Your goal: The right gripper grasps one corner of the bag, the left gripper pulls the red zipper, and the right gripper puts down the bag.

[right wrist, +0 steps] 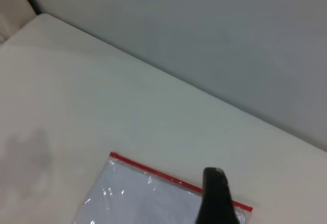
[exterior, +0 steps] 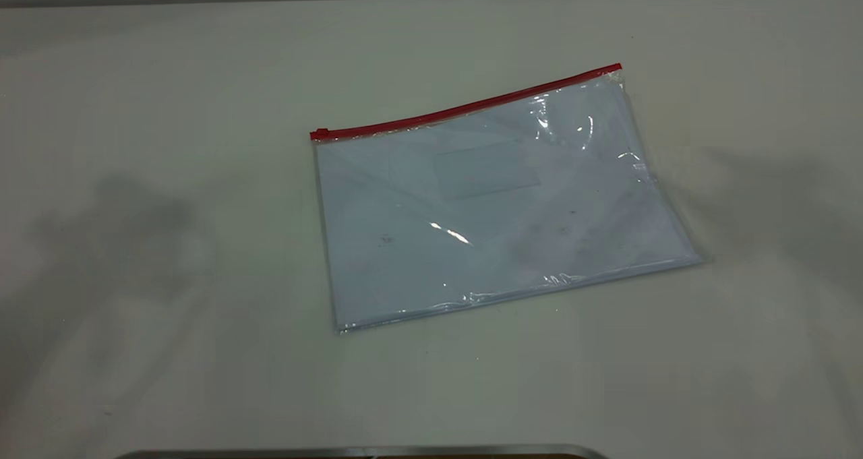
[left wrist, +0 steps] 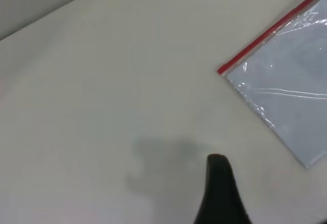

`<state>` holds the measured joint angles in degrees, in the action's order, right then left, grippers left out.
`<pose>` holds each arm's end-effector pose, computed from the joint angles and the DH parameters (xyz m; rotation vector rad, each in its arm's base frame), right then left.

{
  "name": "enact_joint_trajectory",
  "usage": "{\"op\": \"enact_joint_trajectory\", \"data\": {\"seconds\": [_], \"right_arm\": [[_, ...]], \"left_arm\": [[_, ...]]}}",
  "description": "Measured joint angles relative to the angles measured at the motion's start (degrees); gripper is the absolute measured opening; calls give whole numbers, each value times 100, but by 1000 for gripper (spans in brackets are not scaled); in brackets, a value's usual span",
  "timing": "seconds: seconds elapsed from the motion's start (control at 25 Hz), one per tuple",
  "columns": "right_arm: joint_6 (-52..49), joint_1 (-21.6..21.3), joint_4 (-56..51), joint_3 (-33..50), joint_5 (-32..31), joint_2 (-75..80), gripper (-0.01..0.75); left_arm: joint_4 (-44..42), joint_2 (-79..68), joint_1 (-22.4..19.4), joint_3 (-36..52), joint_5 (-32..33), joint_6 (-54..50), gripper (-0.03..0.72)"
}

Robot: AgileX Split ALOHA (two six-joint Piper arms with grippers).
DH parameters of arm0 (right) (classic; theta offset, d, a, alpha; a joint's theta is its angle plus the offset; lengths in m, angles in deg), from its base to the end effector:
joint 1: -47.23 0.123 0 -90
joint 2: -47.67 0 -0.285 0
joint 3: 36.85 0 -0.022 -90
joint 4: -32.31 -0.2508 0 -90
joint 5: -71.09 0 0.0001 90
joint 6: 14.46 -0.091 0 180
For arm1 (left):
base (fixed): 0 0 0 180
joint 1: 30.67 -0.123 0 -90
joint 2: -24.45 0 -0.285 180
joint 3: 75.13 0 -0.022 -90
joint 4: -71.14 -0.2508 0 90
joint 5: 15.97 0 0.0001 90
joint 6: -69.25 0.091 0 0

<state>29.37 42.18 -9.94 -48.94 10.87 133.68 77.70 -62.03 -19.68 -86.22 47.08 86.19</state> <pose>0.2782 0.0288 0.4542 -0.5972 2.0128 0.4281 0.2729 -0.0624 0.4244 0.5662 2.3427 -0.0992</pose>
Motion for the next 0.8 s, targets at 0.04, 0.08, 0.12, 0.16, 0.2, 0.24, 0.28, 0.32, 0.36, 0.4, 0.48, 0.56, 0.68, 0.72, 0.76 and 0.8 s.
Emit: {"op": "enact_joint_trajectory", "data": {"seconds": [0.04, 0.08, 0.12, 0.16, 0.2, 0.24, 0.28, 0.32, 0.36, 0.4, 0.48, 0.56, 0.68, 0.72, 0.76, 0.8], "right_arm": [[-101, 0, 104, 0, -158, -286, 581], [-207, 0, 196, 0, -369, -512, 582], [-321, 0, 270, 0, -583, -770, 582], [-414, -2, 313, 0, -807, -1005, 582], [-531, -7, 356, 0, -972, -1227, 582], [-649, -7, 397, 5, -1055, -1399, 582], [-756, -7, 411, 4, -1055, -1622, 582], [-913, -7, 417, 40, -1055, -1776, 582], [-1065, -7, 425, 104, -1055, -1934, 582], [-1182, -7, 425, 233, -1055, -2128, 582], [-1284, -7, 443, 627, -1055, -2529, 582], [-1349, -7, 473, 1093, -1055, -2908, 582], [-1379, -7, 523, 1865, -1055, -3488, 582], [-1379, -7, 537, 2129, -1055, -3692, 581], [-1364, -7, 538, 2389, -1055, -3894, 581], [-1336, -7, 543, 2599, -1055, -4099, 581]], "left_arm": [[0, 191, 0, 0, 146, -138, 586], [28, 376, 0, 0, 268, -244, 586], [54, 521, 0, 6, 360, -339, 586], [78, 687, 0, 6, 380, -446, 586], [85, 842, 0, 6, 385, -548, 586], [85, 961, 0, 6, 385, -650, 586], [85, 1115, 0, 6, 385, -730, 586], [85, 1223, 0, 18, 385, -818, 586], [85, 1359, 0, 70, 385, -880, 586], [85, 1480, 0, 141, 385, -905, 586], [74, 1801, 0, 405, 385, -938, 586], [62, 2141, 0, 736, 385, -954, 586], [62, 2774, 0, 1442, 385, -1007, 586], [55, 3012, 0, 1648, 385, -1025, 586], [48, 3250, 0, 1896, 385, -1031, 586], [24, 3498, 0, 2150, 385, -1041, 586]]}}
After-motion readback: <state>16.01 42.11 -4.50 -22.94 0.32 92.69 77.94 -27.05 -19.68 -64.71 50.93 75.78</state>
